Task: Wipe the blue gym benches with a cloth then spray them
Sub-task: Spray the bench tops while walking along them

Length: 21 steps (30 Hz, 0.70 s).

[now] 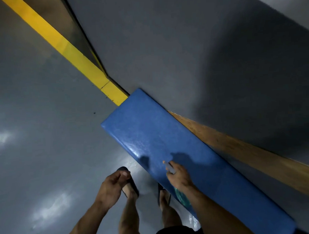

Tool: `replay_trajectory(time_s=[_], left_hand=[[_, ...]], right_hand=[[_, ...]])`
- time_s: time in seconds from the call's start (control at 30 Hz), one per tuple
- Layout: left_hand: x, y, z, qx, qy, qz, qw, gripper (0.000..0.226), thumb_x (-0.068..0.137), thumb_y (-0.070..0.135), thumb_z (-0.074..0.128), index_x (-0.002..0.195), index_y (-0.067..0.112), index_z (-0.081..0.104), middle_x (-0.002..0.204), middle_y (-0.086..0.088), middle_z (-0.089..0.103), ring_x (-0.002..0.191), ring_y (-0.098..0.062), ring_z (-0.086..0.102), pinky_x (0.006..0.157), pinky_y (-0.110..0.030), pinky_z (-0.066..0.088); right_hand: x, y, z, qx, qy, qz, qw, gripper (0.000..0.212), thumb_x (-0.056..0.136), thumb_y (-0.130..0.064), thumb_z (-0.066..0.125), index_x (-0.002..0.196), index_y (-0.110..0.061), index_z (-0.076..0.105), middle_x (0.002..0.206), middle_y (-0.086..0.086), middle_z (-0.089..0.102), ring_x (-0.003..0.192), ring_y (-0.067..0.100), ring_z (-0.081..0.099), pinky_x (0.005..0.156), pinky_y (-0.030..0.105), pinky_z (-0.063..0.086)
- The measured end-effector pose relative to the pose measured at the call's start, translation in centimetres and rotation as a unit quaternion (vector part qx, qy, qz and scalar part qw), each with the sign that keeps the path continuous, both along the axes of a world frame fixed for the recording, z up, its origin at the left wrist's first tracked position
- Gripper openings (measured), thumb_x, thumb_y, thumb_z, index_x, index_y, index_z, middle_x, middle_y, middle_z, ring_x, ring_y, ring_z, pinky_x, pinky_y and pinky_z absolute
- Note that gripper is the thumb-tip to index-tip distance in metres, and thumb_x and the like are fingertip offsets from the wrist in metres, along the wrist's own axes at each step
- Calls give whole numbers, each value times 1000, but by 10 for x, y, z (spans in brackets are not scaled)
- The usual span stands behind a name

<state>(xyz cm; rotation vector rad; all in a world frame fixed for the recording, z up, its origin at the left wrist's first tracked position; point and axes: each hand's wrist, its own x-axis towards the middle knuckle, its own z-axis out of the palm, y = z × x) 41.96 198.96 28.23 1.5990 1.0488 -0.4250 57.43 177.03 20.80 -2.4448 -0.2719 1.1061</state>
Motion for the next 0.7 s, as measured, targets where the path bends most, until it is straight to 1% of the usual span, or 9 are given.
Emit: replay_trajectory(time_s=[0.07, 0.2, 0.27, 0.33, 0.4, 0.47, 0.53, 0.63, 0.7], left_hand=[[-6, 17, 0, 4, 0, -2, 1000, 29, 97, 45, 51, 93, 23, 69, 93, -4, 72, 93, -26, 68, 83, -41, 53], [-22, 56, 0, 8, 6, -4, 1000, 19, 99, 39, 51, 96, 37, 69, 94, 6, 74, 91, -15, 69, 85, -40, 52], [-27, 74, 3, 16, 8, -7, 1000, 21, 100, 37, 50, 94, 38, 70, 94, 7, 74, 90, -14, 68, 85, -39, 52], [-30, 91, 7, 17, 7, -11, 1000, 23, 100, 34, 50, 93, 36, 72, 94, 11, 75, 90, -11, 68, 86, -37, 52], [-33, 106, 8, 14, 9, -9, 1000, 21, 101, 32, 49, 97, 33, 70, 96, 13, 74, 92, -10, 69, 87, -37, 52], [-34, 120, 8, 14, 8, -13, 1000, 21, 101, 32, 49, 98, 33, 70, 97, 13, 74, 92, -9, 68, 88, -37, 52], [-35, 132, 7, 13, 3, -15, 1000, 21, 101, 32, 49, 98, 32, 70, 97, 12, 74, 91, -9, 68, 88, -37, 52], [-34, 145, 6, 8, -5, -18, 1000, 21, 101, 32, 49, 98, 31, 70, 97, 10, 74, 91, -10, 68, 87, -36, 51], [-32, 150, 5, 5, -7, -18, 1000, 21, 100, 33, 50, 98, 32, 70, 95, 12, 75, 91, -9, 69, 86, -35, 52]], right_hand=[[-25, 21, 1, -27, -12, 13, 999, 15, 86, -30, 54, 99, -22, 57, 99, 1, 64, 98, 27, 58, 79, 33, 44], [-51, 53, 8, -65, -36, -4, 997, 19, 87, -30, 53, 104, -23, 58, 104, 1, 63, 104, 26, 56, 83, 34, 43], [-50, 62, 9, -57, -38, -57, 996, 20, 85, -27, 57, 104, -23, 60, 100, 5, 64, 100, 30, 58, 81, 35, 45], [-40, 69, 13, -28, -50, -140, 988, 18, 82, -23, 60, 100, -22, 63, 89, 10, 65, 89, 34, 61, 71, 34, 47], [-21, 73, 18, -5, -74, -224, 972, 14, 83, -19, 63, 97, -21, 66, 82, 10, 66, 81, 36, 64, 64, 30, 44], [6, 77, 24, -9, -86, -276, 957, 15, 87, -15, 62, 101, -13, 67, 91, 11, 67, 86, 34, 64, 67, 28, 41], [31, 77, 28, -35, -95, -287, 953, 20, 92, -21, 55, 106, -9, 64, 106, 13, 66, 88, 31, 60, 70, 28, 39], [48, 78, 38, -55, -92, -282, 953, 29, 97, -32, 45, 114, -14, 62, 115, 10, 62, 93, 30, 60, 72, 31, 39], [48, 82, 42, -59, -91, -266, 958, 29, 98, -32, 44, 116, -18, 62, 116, 7, 60, 95, 29, 60, 75, 32, 42]])
